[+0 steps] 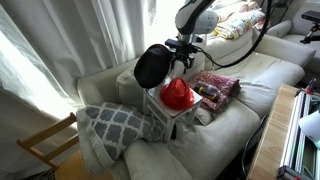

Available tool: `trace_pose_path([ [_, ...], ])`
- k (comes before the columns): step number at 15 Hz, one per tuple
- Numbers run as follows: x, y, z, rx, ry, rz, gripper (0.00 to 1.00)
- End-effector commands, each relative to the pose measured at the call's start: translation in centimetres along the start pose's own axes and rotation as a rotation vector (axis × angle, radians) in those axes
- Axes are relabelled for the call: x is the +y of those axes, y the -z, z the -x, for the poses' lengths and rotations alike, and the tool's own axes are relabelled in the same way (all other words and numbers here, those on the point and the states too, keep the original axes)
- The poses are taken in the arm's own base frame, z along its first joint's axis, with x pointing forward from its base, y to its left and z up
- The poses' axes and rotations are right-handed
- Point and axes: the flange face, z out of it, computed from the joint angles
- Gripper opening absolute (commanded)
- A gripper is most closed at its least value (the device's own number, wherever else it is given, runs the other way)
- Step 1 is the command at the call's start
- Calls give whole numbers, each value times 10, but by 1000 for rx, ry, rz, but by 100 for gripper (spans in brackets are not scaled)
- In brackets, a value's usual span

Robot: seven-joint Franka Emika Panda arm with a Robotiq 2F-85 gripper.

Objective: Put the red hat on the seat of the white chair and then put the black hat on the red hat

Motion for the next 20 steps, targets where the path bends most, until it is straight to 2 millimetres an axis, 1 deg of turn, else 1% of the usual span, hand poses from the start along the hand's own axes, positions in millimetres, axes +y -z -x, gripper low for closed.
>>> trace_pose_path([
  [1, 19, 37, 20, 141, 128, 7, 100],
  [3, 22, 58, 44, 194, 243, -23, 100],
  [7, 30, 93, 95, 300, 461, -64, 99],
  [9, 31, 106, 120, 324, 550, -104, 100],
  [10, 30, 107, 131, 327, 584, -124, 100],
  [13, 24, 102, 164, 317, 665, -208, 100],
  [15, 16, 93, 179, 318, 695, -255, 100],
  [17, 8, 85, 186, 332, 723, -293, 100],
  [20, -6, 68, 187, 359, 752, -306, 100],
])
